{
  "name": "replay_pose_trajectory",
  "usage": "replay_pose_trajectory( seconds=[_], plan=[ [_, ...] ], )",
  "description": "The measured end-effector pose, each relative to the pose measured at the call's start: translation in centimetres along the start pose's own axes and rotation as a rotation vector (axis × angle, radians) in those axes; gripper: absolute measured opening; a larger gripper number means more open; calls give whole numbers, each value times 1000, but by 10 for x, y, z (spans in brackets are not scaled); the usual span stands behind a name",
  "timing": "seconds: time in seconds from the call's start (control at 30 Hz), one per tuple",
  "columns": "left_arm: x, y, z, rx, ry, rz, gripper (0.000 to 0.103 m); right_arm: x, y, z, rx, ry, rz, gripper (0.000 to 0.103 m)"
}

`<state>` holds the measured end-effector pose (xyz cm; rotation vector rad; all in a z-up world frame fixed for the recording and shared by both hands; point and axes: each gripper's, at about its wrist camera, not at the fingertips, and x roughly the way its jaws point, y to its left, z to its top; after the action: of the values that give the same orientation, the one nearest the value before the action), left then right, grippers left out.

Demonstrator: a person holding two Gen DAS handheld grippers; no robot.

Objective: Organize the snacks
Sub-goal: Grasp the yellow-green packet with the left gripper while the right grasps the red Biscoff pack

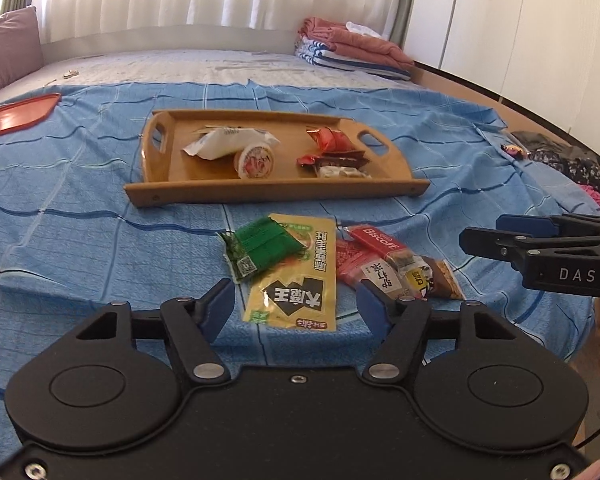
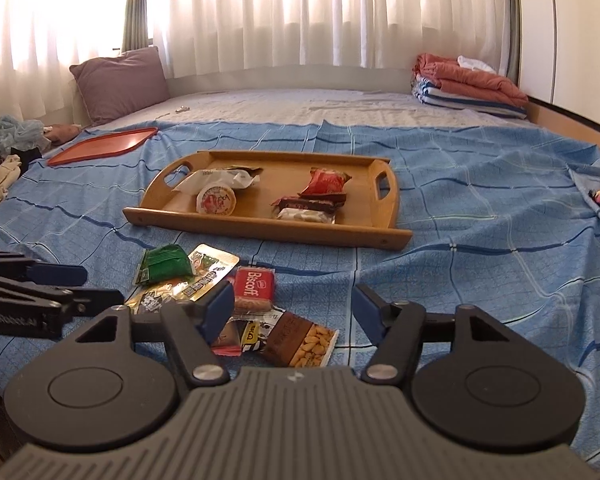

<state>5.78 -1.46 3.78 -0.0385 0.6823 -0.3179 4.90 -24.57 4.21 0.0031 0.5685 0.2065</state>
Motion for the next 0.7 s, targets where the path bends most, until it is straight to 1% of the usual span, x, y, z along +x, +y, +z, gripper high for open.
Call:
replay_pose_trajectory(
  seconds=[0.13, 0.23, 0.47, 0.53, 0.7],
  plan=[
    [22, 0, 0, -15, 32, 23, 65, 12, -1, -2, 35, 20, 24, 73],
    [35, 1, 1, -32, 51, 20, 65, 18, -3, -4, 56, 33, 38, 70],
    [52, -2, 3, -32, 58, 10, 65, 23, -7, -7, 66, 30, 42, 65],
    [57, -2, 4, -32, 66, 7, 65, 25, -8, -8, 76, 31, 44, 65],
    [67, -2, 8, -45, 56, 15, 64, 31, -10, -7, 97, 30, 64, 65]
  ],
)
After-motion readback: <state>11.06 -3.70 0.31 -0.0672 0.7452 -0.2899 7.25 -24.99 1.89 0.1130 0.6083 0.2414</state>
